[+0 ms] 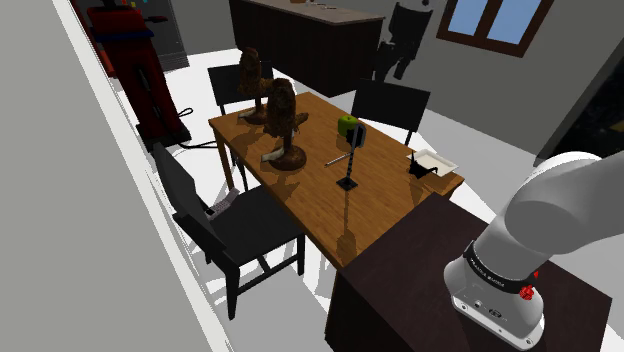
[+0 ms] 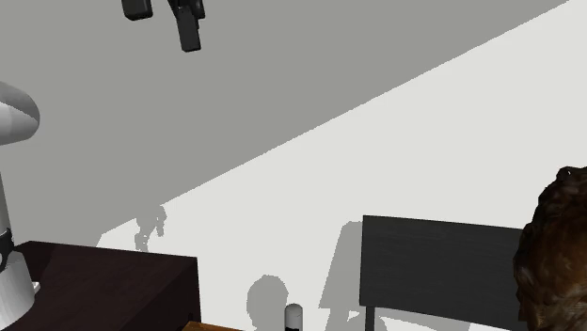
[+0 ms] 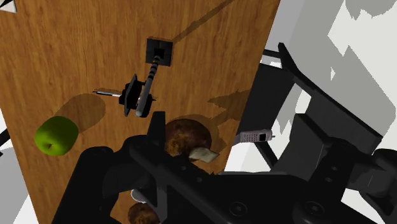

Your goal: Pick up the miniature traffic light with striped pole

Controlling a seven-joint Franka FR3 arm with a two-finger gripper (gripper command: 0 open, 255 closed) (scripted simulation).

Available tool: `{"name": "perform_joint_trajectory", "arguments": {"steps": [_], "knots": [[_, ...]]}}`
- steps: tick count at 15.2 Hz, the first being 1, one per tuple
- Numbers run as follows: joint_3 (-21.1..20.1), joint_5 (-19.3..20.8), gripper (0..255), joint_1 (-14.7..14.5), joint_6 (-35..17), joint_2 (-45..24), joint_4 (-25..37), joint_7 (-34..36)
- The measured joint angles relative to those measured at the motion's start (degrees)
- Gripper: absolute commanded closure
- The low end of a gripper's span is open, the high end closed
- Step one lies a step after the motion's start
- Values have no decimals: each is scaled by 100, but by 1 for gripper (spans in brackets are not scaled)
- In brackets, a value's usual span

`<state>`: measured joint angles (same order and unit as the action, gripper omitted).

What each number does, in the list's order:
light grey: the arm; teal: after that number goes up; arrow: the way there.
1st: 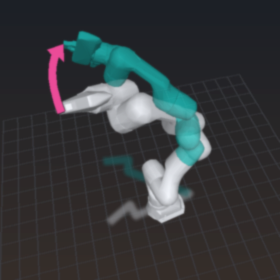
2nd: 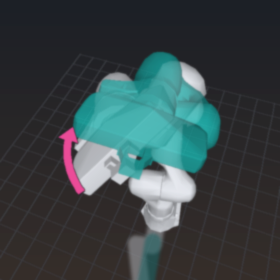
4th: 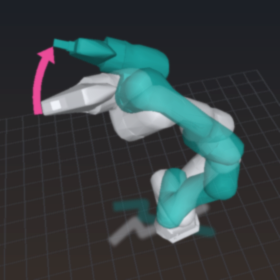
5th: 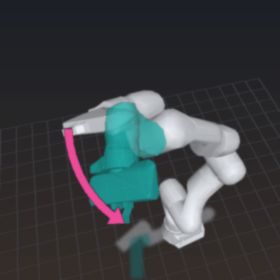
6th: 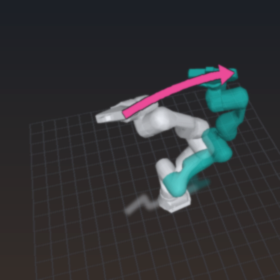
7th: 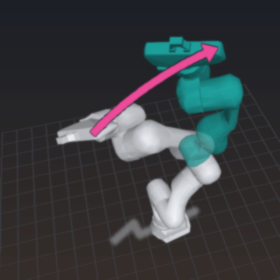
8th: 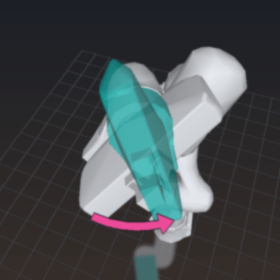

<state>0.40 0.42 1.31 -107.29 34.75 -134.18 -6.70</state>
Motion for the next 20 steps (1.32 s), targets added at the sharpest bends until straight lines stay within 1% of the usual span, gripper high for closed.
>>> {"name": "perform_joint_trajectory", "arguments": {"steps": [4, 7, 9, 13, 20], "knots": [[180, 74, 0, 23, -517, -731, 31, -347], [300, 103, 0, 34, -756, -1424, 354, -603], [371, 113, 0, 43, -1013, -1837, 417, -770], [525, 104, 0, 94, -1316, -2702, 800, -1163], [608, 29, 0, 165, -1724, -4266, 1639, -1676]]}}
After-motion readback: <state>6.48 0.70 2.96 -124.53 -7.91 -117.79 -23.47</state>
